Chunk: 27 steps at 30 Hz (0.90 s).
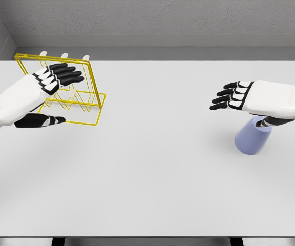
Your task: Place the cup on the cup holder with both arms
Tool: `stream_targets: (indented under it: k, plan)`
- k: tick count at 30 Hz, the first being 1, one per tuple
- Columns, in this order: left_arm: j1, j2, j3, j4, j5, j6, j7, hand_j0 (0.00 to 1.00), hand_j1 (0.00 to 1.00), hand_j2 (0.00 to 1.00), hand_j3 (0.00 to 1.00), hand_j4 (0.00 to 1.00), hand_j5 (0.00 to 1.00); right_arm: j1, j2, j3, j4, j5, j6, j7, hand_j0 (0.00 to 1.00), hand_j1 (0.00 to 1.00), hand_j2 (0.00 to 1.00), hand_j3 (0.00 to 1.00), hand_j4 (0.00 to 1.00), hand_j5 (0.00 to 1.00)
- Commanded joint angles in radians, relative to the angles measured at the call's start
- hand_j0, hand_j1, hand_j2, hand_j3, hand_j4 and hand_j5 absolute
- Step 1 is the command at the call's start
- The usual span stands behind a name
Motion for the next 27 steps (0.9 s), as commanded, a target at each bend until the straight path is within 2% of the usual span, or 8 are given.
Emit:
stream_targets:
  k: [1, 6, 9, 10, 14, 19, 23, 27]
  plan:
    - [0.002, 0.0, 0.0, 0.0, 0.008, 0.0, 0.0, 1.0, 1.0, 1.0, 1.0, 1.0, 1.0, 0.0, -0.002, -0.001, 0.0, -0.007, 0.002, 0.0, 1.0, 1.0, 1.0, 1.0, 1.0, 1.0]
    - [0.009, 0.0, -0.001, 0.001, 0.008, 0.0, 0.0, 1.0, 1.0, 1.0, 1.0, 1.0, 1.0, 0.0, -0.003, -0.001, 0.0, -0.001, 0.002, -0.001, 1.0, 1.0, 1.0, 1.0, 1.0, 1.0]
    - [0.009, 0.001, -0.043, 0.006, 0.015, 0.0, 0.008, 1.0, 1.0, 1.0, 1.0, 1.0, 1.0, 0.005, -0.026, 0.011, 0.001, 0.043, 0.002, -0.003, 1.0, 1.0, 1.0, 1.0, 1.0, 1.0]
    - [0.009, 0.0, -0.05, 0.001, 0.064, 0.0, 0.01, 1.0, 1.0, 1.0, 1.0, 1.0, 1.0, 0.008, -0.035, 0.013, 0.005, 0.054, 0.002, -0.001, 1.0, 1.0, 1.0, 1.0, 1.0, 1.0]
    - [0.0, -0.005, -0.214, 0.001, 0.132, 0.0, 0.01, 1.0, 1.0, 1.0, 1.0, 1.0, 1.0, 0.015, -0.032, 0.036, 0.08, 0.097, 0.002, -0.001, 1.0, 1.0, 1.0, 1.0, 1.0, 1.0]
    - [-0.006, -0.08, -0.265, 0.003, 0.19, 0.0, 0.011, 1.0, 1.0, 1.0, 1.0, 1.0, 1.0, 0.012, -0.081, 0.031, 0.074, 0.089, 0.002, 0.0, 1.0, 1.0, 1.0, 1.0, 1.0, 1.0]
    - [-0.069, -0.075, -0.422, 0.01, 0.361, 0.0, 0.01, 1.0, 1.0, 1.0, 1.0, 1.0, 1.0, 0.017, -0.101, 0.037, 0.075, 0.095, 0.002, 0.0, 1.0, 1.0, 1.0, 1.0, 1.0, 1.0]
    - [-0.086, -0.077, -0.503, 0.006, 0.462, 0.0, 0.008, 1.0, 1.0, 1.0, 1.0, 1.0, 1.0, 0.018, -0.086, 0.067, 0.104, 0.125, 0.002, 0.0, 1.0, 1.0, 1.0, 1.0, 1.0, 1.0]
